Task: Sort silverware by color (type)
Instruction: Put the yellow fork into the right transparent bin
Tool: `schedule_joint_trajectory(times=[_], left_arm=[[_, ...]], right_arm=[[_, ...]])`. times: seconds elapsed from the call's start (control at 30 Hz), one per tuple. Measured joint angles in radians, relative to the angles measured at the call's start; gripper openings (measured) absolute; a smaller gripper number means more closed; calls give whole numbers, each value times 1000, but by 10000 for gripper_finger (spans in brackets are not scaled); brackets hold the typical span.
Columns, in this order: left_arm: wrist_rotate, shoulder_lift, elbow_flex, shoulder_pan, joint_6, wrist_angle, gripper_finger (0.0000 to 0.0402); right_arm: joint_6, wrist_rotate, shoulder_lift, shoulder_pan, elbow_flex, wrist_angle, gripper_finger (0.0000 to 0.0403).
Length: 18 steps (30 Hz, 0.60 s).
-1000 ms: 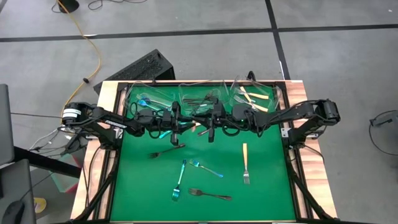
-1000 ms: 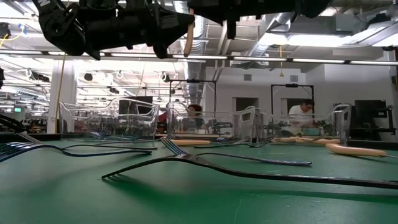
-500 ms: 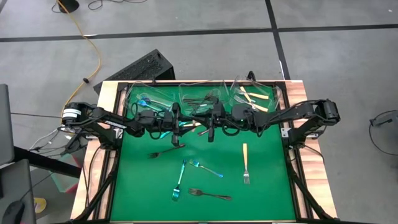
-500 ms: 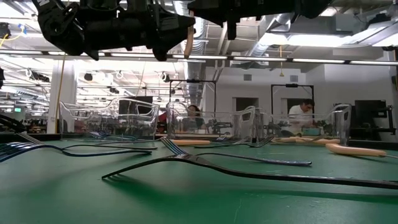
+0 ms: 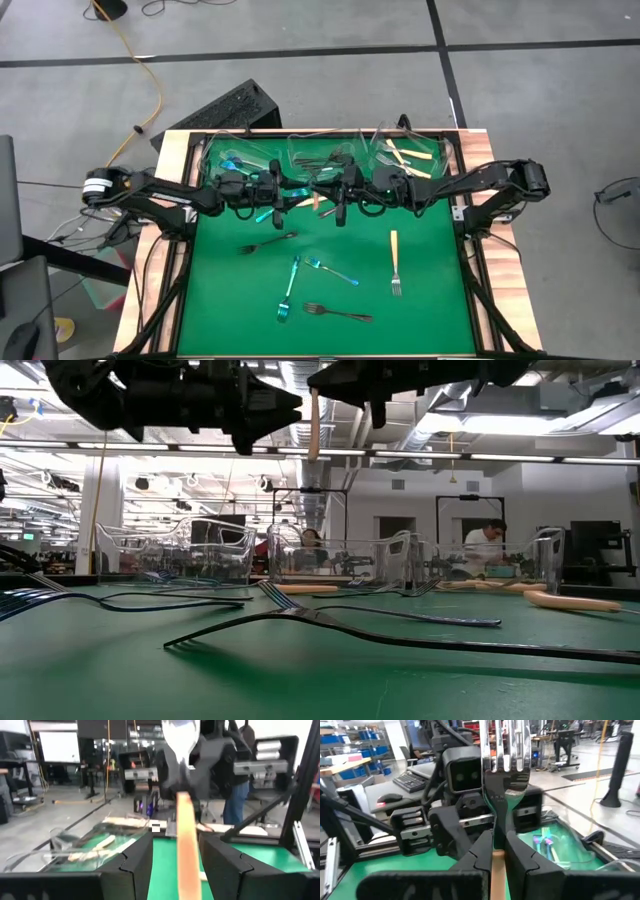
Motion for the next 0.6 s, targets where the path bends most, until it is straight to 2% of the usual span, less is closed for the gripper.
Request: schedule_joint_trajectory(times=[0.23, 0.6], left_arm=[[-8, -155, 0, 1, 35, -224, 144], [-104, -382, 0, 2, 63, -382, 144]], right_arm=[[-1, 31, -74, -37, 2, -113, 47], [0, 43, -256, -178, 1, -344, 47]])
